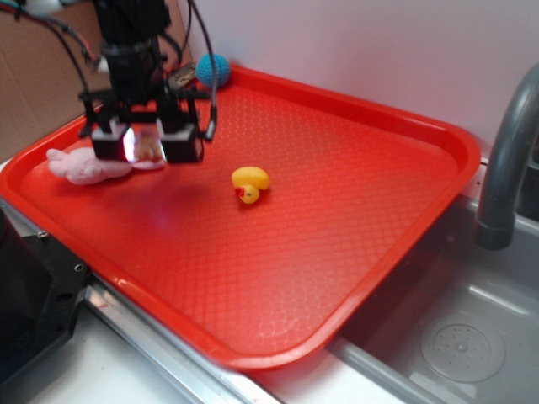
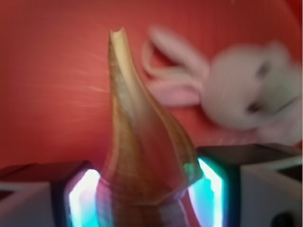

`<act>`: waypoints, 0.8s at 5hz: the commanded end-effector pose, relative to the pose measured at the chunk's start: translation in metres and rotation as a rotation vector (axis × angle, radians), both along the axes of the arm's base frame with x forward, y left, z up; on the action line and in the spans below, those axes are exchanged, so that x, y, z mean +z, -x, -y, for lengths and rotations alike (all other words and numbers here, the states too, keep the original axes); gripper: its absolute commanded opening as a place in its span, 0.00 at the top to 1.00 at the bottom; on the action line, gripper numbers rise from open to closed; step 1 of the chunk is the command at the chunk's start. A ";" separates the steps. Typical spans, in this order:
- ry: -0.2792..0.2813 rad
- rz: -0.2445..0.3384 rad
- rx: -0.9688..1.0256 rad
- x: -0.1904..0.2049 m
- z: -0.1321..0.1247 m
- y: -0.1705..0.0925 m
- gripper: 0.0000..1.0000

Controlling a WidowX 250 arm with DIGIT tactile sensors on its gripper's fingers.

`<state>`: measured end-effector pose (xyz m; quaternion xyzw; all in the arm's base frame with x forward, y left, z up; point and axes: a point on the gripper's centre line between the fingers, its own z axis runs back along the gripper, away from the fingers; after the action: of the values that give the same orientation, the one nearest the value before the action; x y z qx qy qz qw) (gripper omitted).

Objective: Grab the shell.

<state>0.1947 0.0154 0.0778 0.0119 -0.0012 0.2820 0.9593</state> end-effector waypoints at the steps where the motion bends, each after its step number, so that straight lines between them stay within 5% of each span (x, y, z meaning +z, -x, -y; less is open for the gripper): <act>1: 0.024 0.095 -0.503 0.106 0.015 0.004 1.00; 2: -0.025 0.074 -0.641 0.144 0.018 0.005 1.00; 4: 0.027 0.078 -0.645 0.148 0.022 0.009 1.00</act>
<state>0.1914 -0.0163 0.2180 -0.0113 -0.0181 -0.0359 0.9991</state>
